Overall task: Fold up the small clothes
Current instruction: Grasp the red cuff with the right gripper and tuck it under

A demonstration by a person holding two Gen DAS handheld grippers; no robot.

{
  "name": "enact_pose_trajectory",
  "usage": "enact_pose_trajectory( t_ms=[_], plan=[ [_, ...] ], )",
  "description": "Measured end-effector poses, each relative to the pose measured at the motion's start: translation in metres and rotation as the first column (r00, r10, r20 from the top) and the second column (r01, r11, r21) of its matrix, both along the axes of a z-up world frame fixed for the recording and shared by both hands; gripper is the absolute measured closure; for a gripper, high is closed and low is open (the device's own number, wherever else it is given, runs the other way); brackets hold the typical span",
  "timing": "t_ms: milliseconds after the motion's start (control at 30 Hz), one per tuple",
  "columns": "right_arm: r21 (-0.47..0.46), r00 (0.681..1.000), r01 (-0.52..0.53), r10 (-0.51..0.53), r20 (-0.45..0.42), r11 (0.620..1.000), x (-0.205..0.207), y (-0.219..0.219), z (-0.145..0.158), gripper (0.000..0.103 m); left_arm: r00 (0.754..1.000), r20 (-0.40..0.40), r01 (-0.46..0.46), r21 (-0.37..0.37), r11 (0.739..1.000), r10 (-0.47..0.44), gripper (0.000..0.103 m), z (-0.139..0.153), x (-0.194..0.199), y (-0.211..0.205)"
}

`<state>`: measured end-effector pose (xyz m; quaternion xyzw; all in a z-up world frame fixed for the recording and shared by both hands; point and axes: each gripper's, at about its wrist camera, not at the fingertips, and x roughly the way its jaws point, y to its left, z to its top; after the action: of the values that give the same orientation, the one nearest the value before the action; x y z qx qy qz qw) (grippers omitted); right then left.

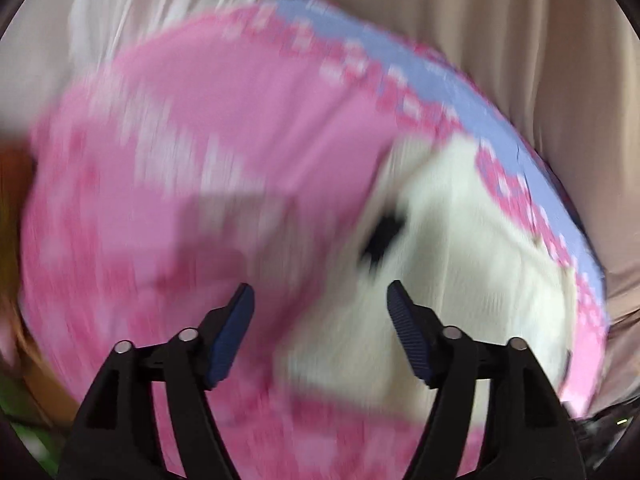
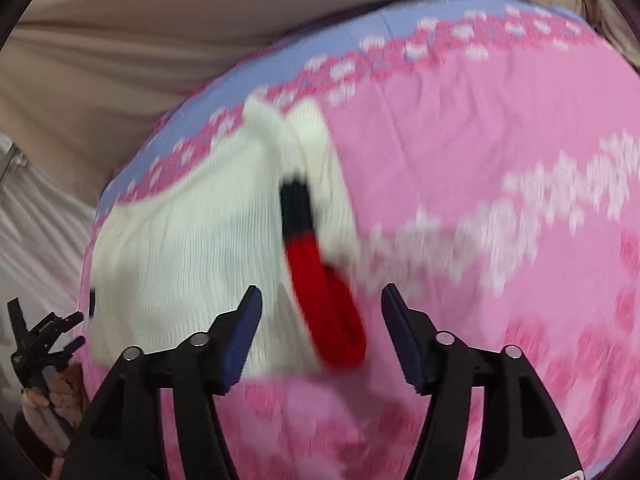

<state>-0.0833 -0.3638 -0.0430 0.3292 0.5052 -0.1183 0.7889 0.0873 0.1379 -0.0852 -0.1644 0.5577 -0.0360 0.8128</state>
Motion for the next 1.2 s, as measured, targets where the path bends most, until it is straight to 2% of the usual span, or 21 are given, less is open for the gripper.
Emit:
enact_pose_trajectory(
  t_ms=[100,200,233,267,300,333,367,467,533,600,733,767,800,833,900,933,967,1000,1033,1067,1200],
  plan=[
    [0.061,1.000,0.006,-0.005,-0.024,0.998,-0.003,0.013,-0.017,0.040,0.992,-0.100,-0.079,-0.065,0.995,0.072,0.035,-0.029,-0.025,0.001],
    [0.111,0.999,0.036,-0.035,-0.007,0.993,0.005,0.013,-0.028,0.040,0.993,-0.076,-0.097,-0.054,0.994,0.093,0.035,-0.035,-0.027,-0.008],
    [0.118,0.999,0.053,-0.054,0.008,0.992,0.007,0.012,-0.029,0.044,0.993,-0.067,-0.101,-0.061,0.993,0.097,0.043,-0.034,-0.023,-0.010],
    [0.137,0.997,0.070,-0.074,0.027,0.988,0.009,0.009,-0.029,0.074,0.992,-0.070,-0.107,-0.078,0.991,0.102,0.066,-0.034,-0.020,-0.011],
    [0.174,0.994,0.093,-0.101,0.040,0.980,0.011,0.004,-0.029,0.090,0.991,-0.087,-0.111,-0.114,0.987,0.101,0.074,-0.033,-0.013,-0.010],
    [0.190,0.989,0.120,-0.133,0.058,0.974,0.010,-0.001,-0.024,0.091,0.990,-0.101,-0.109,-0.146,0.983,0.095,0.090,-0.032,-0.008,-0.009],
    [0.198,0.985,0.128,-0.148,0.089,0.972,0.008,-0.004,-0.012,0.092,0.990,-0.105,-0.113,-0.157,0.981,0.097,0.092,-0.027,-0.006,-0.008],
    [0.123,0.983,0.084,-0.103,0.151,0.989,-0.008,-0.002,0.032,0.092,0.995,-0.066,-0.087,-0.157,0.984,0.078,0.093,0.003,-0.013,0.002],
    [0.103,0.987,0.066,-0.079,0.137,0.993,-0.030,0.002,0.046,0.092,0.996,-0.074,-0.065,-0.160,0.985,0.053,0.093,0.016,-0.026,0.013],
    [0.084,0.994,0.053,-0.061,0.091,0.995,-0.055,0.009,0.042,0.092,0.994,-0.106,-0.050,-0.120,0.992,0.038,0.093,0.014,-0.043,0.022],
    [0.123,0.996,0.033,-0.023,-0.081,0.992,-0.101,0.025,-0.019,0.089,0.976,-0.216,-0.011,-0.021,1.000,0.006,0.089,-0.026,-0.073,0.026],
    [0.113,0.993,0.030,-0.017,-0.117,0.993,-0.106,0.028,-0.032,0.090,0.972,-0.235,0.004,0.027,1.000,0.002,0.088,-0.035,-0.080,0.023],
    [0.080,0.995,0.040,-0.032,-0.093,0.996,-0.110,0.028,-0.027,0.081,0.975,-0.222,0.010,0.055,0.998,0.002,0.088,-0.033,-0.085,0.021],
    [0.048,0.993,0.044,-0.039,-0.115,0.998,-0.109,0.028,-0.021,0.075,0.980,-0.201,0.015,0.073,0.997,0.000,0.088,-0.023,-0.087,0.018],
    [-0.036,0.996,0.031,-0.034,-0.083,0.999,-0.104,0.025,0.007,0.073,0.993,-0.117,0.018,0.104,0.994,-0.006,0.087,0.006,-0.086,0.015],
    [-0.069,0.999,0.016,-0.019,-0.049,0.997,-0.100,0.024,0.021,0.072,0.998,-0.060,0.022,0.111,0.994,-0.015,0.079,0.023,-0.082,0.013],
    [-0.119,1.000,-0.007,0.005,-0.014,0.993,-0.089,0.023,0.036,0.066,0.999,0.020,0.034,0.132,0.991,-0.037,0.064,0.044,-0.074,0.007],
    [-0.148,1.000,-0.023,0.024,0.005,0.989,-0.079,0.021,0.044,0.057,0.997,0.058,0.038,0.149,0.988,-0.047,0.055,0.054,-0.068,0.003],
    [-0.167,0.999,-0.040,0.045,0.026,0.985,-0.066,0.020,0.049,0.054,0.990,0.117,0.053,0.165,0.985,-0.073,0.044,0.067,-0.055,-0.009],
    [-0.179,0.997,-0.052,0.060,0.040,0.983,-0.053,0.019,0.052,0.052,0.985,0.145,0.070,0.170,0.983,-0.095,0.039,0.072,-0.044,-0.018],
    [-0.231,0.995,-0.091,0.098,0.022,0.969,0.020,0.015,0.035,0.046,0.968,0.162,0.165,0.173,0.971,-0.193,0.039,0.061,0.012,-0.072]
  ],
)
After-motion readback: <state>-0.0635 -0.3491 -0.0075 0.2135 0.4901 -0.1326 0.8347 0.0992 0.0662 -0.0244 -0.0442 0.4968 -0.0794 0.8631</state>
